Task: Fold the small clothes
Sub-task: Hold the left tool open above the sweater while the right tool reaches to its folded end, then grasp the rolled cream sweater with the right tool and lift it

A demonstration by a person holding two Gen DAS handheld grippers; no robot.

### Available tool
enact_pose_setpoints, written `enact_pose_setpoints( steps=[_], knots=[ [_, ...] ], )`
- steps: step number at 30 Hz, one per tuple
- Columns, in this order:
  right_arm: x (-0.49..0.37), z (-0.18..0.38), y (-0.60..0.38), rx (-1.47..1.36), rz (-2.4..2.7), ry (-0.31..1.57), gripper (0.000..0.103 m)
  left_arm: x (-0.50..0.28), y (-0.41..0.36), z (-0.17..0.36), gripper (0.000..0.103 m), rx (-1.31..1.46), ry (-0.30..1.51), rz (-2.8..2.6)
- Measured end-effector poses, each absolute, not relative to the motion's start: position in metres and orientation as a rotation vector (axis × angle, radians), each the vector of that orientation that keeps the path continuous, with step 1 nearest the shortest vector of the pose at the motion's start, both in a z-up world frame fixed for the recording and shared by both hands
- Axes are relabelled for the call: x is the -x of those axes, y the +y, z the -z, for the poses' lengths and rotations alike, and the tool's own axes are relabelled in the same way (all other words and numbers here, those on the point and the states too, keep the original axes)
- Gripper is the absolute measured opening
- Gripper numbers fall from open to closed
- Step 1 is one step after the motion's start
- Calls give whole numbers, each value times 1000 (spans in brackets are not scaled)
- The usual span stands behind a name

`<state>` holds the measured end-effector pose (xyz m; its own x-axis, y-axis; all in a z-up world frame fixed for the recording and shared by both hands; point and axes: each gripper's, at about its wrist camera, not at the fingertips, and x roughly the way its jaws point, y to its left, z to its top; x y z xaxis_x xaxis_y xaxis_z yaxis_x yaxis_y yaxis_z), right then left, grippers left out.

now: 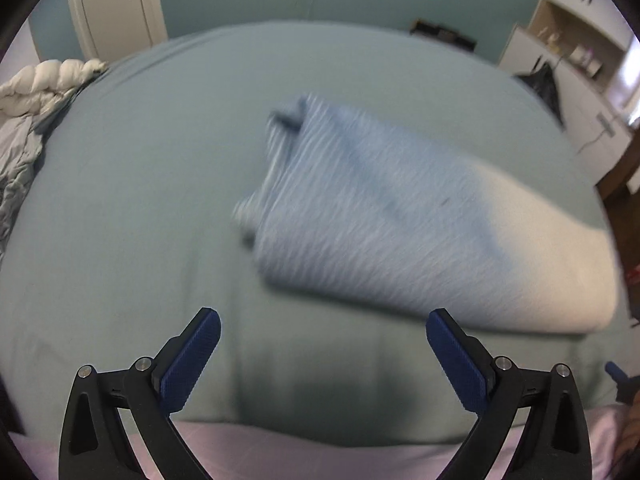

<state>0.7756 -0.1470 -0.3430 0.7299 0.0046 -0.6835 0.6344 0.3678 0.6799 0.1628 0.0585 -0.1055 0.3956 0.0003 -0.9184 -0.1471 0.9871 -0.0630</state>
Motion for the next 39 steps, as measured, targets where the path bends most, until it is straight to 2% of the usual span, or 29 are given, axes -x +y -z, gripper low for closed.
enact_pose_setpoints(
  steps=[5, 11, 24, 31, 39],
  knots=[
    [-771, 398, -172, -1403, 463, 685, 102, -183, 48, 111, 103, 125, 1165, -67],
    [-789, 421, -161, -1490, 384, 644, 102, -177, 64, 119, 103, 160, 1170, -77],
    [-781, 421, -173, -1627, 285, 505, 102, -184, 87, 102, 103, 178, 1107, -97],
    [-778, 406, -172, -1551, 329, 446, 102, -190, 96, 105, 103, 222, 1117, -83],
    [-785, 395, -177, -1490, 385, 503, 102, -191, 92, 112, 103, 227, 1138, -86]
  ],
)
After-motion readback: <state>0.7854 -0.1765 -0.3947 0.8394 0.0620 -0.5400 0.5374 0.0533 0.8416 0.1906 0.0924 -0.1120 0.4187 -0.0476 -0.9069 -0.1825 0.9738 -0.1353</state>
